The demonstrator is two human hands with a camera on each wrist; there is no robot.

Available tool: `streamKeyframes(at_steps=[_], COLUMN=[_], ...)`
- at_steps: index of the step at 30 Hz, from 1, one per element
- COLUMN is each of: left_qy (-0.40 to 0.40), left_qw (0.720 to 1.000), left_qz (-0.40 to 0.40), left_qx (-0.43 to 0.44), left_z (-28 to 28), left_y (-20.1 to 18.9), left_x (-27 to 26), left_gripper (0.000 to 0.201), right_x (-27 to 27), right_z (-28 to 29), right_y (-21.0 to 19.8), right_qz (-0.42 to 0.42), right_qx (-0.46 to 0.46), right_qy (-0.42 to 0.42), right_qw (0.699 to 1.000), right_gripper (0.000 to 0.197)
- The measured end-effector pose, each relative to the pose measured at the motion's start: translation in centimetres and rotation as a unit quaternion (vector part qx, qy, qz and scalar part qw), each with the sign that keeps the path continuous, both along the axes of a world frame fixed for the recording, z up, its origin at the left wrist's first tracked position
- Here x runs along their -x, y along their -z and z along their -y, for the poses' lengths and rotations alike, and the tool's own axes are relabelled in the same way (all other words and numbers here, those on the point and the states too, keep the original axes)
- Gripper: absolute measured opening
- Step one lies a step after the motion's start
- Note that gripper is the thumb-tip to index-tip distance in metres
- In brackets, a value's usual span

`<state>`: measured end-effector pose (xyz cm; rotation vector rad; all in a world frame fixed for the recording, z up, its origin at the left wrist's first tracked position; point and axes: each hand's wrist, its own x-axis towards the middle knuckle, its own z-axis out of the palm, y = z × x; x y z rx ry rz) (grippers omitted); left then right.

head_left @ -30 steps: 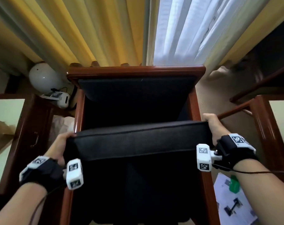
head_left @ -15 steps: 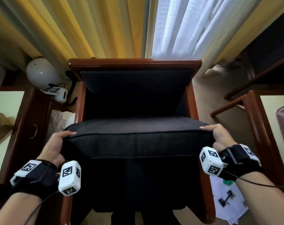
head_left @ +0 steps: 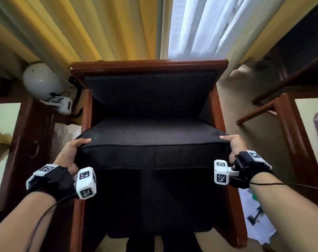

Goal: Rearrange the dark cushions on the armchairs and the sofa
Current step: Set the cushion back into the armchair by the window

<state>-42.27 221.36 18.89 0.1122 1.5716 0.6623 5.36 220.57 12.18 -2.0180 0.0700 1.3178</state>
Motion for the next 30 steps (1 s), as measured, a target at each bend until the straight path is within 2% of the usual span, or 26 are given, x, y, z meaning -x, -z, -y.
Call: streamKeyframes(at_steps=[1, 2, 4, 5, 8, 11, 14, 16, 18, 19, 21, 24, 28, 30], left_qy=[0.0, 0.0, 0.012, 0.021, 0.001, -0.043, -0.055, -0.061, -0.049, -0.059, -0.084, -0.081, -0.051, -0.02], left_qw=[1.0, 1.0, 0.999, 0.997, 0.995, 0.991, 0.99, 0.987, 0.982, 0.98, 0.97, 0.951, 0.951, 0.954], left_qz=[-0.009, -0.019, -0.047, -0.061, -0.097, -0.123, -0.103, -0.107, -0.134, -0.154, -0.211, -0.289, -0.296, -0.293], left_qx=[0.004, 0.007, 0.02, 0.033, 0.016, -0.032, -0.076, -0.099, -0.122, -0.115, -0.088, -0.079, -0.076, -0.059], left_z=[0.1, 0.2, -0.3, -0.7, -2.4, -3.9, -3.6, -2.7, -1.2, -0.7, -0.6, -3.3, -8.8, -12.1], left_y=[0.4, 0.8, 1.4, 1.6, 1.9, 1.3, -1.2, -1.7, -1.1, -0.3, 1.2, 3.2, 3.0, 3.2], left_x=[0.0, 0.2, 0.4, 0.5, 0.7, 0.0, -1.5, -2.3, -2.4, -2.1, -1.9, -0.9, -0.7, 0.1], left_gripper=[0.035, 0.032, 0.031, 0.033, 0.019, 0.028, 0.021, 0.024, 0.011, 0.011, 0.036, 0.059, 0.074, 0.097], right_x=[-0.5, -0.8, 0.8, 1.8, 2.3, 2.4, 3.0, 3.0, 3.1, 3.2, 3.5, 3.7, 3.4, 3.4], right_z=[-0.4, -1.0, -2.3, -3.0, -4.7, -4.1, -1.9, -0.6, -0.4, -0.7, -1.5, -3.4, -8.7, -12.3], right_y=[1.1, 1.8, -0.4, -1.9, -3.5, -4.8, -5.4, -4.7, -3.5, -3.3, -2.9, -2.8, -3.3, -3.9], right_qz=[0.011, 0.016, 0.05, 0.076, 0.132, 0.092, 0.091, 0.124, 0.202, 0.241, 0.277, 0.292, 0.292, 0.294], right_qx=[0.012, 0.011, 0.009, 0.007, -0.019, -0.076, -0.159, -0.198, -0.175, -0.156, -0.13, -0.106, -0.093, -0.073], right_qy=[0.002, 0.008, -0.013, -0.032, -0.048, -0.011, -0.049, -0.096, -0.155, -0.173, -0.181, -0.187, -0.202, -0.224], right_qw=[1.0, 1.0, 0.999, 0.997, 0.99, 0.993, 0.982, 0.968, 0.951, 0.942, 0.935, 0.932, 0.93, 0.926], right_gripper=[0.083, 0.076, 0.042, 0.031, 0.02, 0.052, 0.049, 0.05, 0.059, 0.06, 0.061, 0.066, 0.07, 0.075])
